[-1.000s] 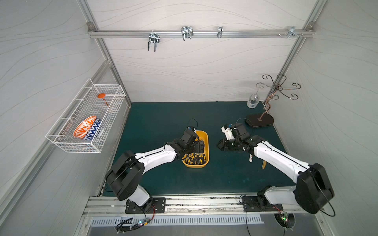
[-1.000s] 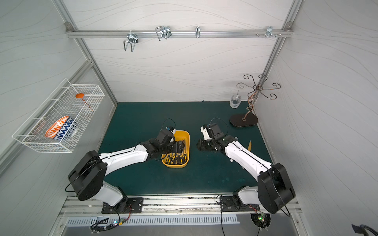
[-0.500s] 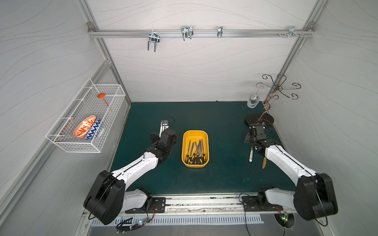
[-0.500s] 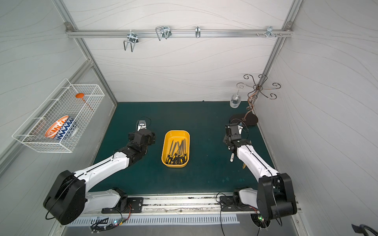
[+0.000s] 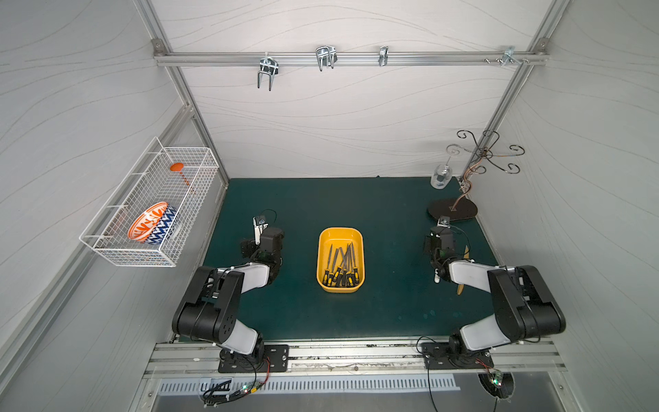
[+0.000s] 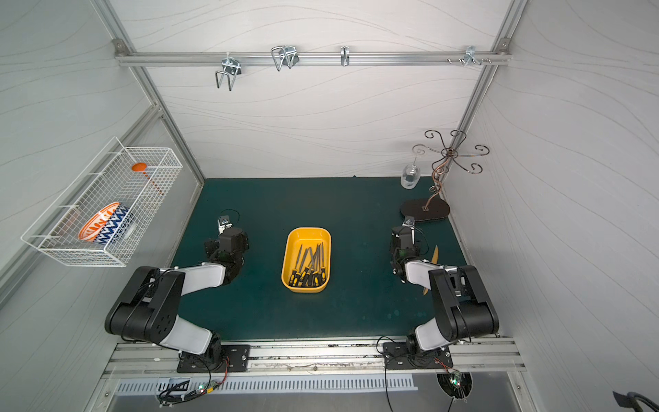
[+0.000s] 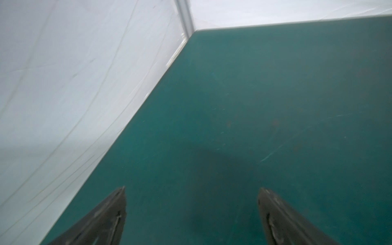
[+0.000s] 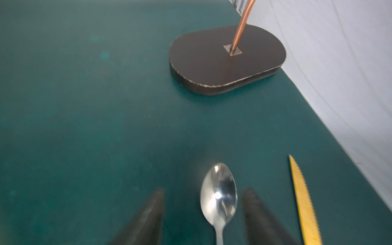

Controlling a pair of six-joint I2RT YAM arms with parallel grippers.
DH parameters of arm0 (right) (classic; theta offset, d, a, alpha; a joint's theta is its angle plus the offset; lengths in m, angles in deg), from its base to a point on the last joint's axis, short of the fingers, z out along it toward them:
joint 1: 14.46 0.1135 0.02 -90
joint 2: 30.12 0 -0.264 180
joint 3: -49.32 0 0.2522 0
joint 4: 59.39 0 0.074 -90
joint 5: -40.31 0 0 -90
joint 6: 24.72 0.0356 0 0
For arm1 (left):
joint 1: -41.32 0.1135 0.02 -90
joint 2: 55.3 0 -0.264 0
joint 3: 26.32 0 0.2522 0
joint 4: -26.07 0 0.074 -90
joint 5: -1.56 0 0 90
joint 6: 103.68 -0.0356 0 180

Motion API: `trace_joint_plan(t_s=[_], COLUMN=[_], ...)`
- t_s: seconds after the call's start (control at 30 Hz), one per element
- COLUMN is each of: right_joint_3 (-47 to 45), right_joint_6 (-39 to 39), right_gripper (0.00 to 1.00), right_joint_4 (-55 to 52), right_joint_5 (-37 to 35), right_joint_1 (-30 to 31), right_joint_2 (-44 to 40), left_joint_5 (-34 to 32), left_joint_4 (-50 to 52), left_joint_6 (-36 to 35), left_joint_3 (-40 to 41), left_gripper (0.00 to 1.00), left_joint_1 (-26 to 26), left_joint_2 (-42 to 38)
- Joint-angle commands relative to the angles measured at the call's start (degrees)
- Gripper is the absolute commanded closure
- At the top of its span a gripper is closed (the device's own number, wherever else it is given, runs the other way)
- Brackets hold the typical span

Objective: Put the file tool into the storage box
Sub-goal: Reset both arms

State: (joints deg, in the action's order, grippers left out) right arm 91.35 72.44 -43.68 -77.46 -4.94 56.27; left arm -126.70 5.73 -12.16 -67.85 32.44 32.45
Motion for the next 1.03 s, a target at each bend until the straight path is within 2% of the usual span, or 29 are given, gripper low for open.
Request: trace_joint_plan(t_s=[0.0, 0.07, 0.13, 0.17, 0.2, 0.27, 0.33, 0.4, 0.53, 0.63, 0.93, 1.0], right_joint_3=[-1.76, -4.81, -2.40, -2.41, -1.73, -1.65, -1.55, -1.55, -1.64, -1.64, -1.67, -1.64], right_joint_6=[-4.69, -8.32, -9.30, -8.75, -8.31, -8.20, -8.14, -8.12, -8.15, -8.14, -8.15, -8.13], right_gripper=[0.01, 0.01, 0.01, 0.01, 0.01, 0.01, 0.01, 0.01, 0.01, 0.01, 0.01, 0.01], right_joint_4=[11.11, 21.19, 14.03, 16.18, 14.45, 14.30, 13.63, 13.56, 13.77, 13.78, 13.80, 13.80], right_joint_5=[14.70, 22.28, 27.25, 29.77, 31.39, 31.93, 31.83, 31.90, 31.90, 31.90, 31.90, 31.89], right_joint_1=[-2.76, -2.93, -3.25, -4.62, -5.38, -5.65, -5.70, -5.73, -5.77, -5.77, -5.74, -5.78], right_joint_2=[1.26, 4.41, 3.14, 4.23, 3.97, 4.17, 3.86, 3.87, 3.88, 3.86, 3.83, 3.87], left_joint_5=[6.52, 12.35, 21.57, 28.36, 32.15, 32.54, 32.12, 32.33, 32.08, 29.25, 29.29, 30.95], left_joint_4=[-8.65, -9.34, -9.74, -10.98, -17.01, -11.09, -15.28, -12.29, -12.99, -14.57, -14.11, -13.02], left_joint_6=[-1.45, -0.68, 0.48, 0.99, 0.21, 0.69, 0.34, 0.61, 0.53, -0.59, -0.57, -0.30], left_joint_3=[0.13, 0.82, 1.76, 2.89, 4.19, 2.85, 3.55, 3.17, 3.37, 3.97, 3.52, 2.77], left_gripper=[0.00, 0.00, 0.00, 0.00, 0.00, 0.00, 0.00, 0.00, 0.00, 0.00, 0.00, 0.00], left_joint_1=[1.25, 3.42, 6.78, 9.04, 10.14, 10.20, 10.20, 10.20, 10.05, 8.44, 8.45, 9.10], left_joint_2=[0.17, -0.18, -0.27, 0.42, 2.28, 0.63, 2.05, 1.05, 0.93, 1.18, 1.55, 1.85])
